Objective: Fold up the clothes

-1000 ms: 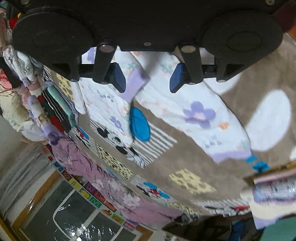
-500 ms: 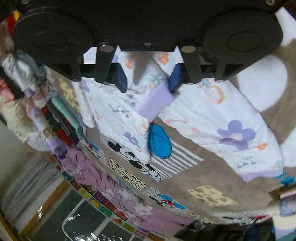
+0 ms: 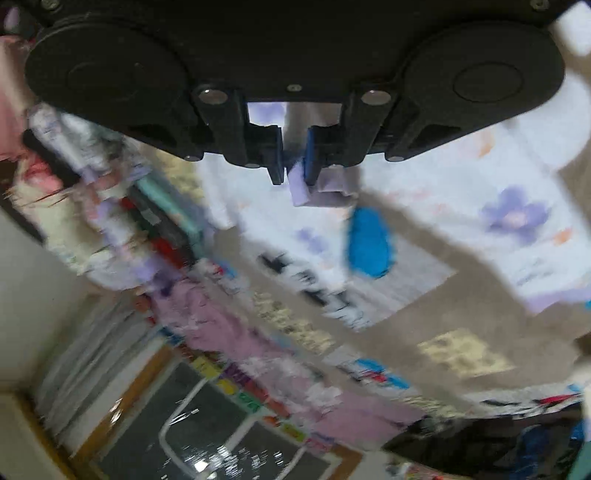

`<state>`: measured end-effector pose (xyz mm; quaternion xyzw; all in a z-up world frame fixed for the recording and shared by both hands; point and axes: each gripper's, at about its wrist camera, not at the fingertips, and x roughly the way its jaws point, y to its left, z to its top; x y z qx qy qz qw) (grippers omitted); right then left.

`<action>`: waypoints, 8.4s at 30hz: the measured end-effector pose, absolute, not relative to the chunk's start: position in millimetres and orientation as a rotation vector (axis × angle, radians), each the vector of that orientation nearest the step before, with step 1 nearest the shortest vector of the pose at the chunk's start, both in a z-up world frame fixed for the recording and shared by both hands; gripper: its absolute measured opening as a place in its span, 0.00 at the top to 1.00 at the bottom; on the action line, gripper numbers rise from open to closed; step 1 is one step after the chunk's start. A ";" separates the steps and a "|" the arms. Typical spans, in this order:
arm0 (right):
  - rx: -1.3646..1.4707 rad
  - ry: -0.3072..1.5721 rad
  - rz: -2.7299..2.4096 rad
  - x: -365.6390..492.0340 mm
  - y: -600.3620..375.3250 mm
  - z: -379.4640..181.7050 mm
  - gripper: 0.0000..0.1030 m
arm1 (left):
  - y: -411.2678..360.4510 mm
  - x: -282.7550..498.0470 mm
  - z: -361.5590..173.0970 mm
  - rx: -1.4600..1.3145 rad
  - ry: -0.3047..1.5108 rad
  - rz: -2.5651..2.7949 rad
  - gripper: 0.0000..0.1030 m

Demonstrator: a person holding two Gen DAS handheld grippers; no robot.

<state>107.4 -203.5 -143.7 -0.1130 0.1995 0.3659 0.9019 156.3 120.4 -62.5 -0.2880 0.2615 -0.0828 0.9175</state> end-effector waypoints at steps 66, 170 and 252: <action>-0.060 0.294 0.817 96.9 -247.4 -108.9 0.24 | -56.0 311.3 -45.2 -0.141 0.594 -0.383 0.51; 0.882 0.295 0.701 145.0 -304.2 -153.5 0.23 | -22.2 151.4 -33.5 -0.155 0.329 -0.292 0.92; 0.913 0.279 0.557 177.8 -331.6 -157.3 0.87 | 51.5 121.6 -120.0 0.035 0.624 -0.327 0.76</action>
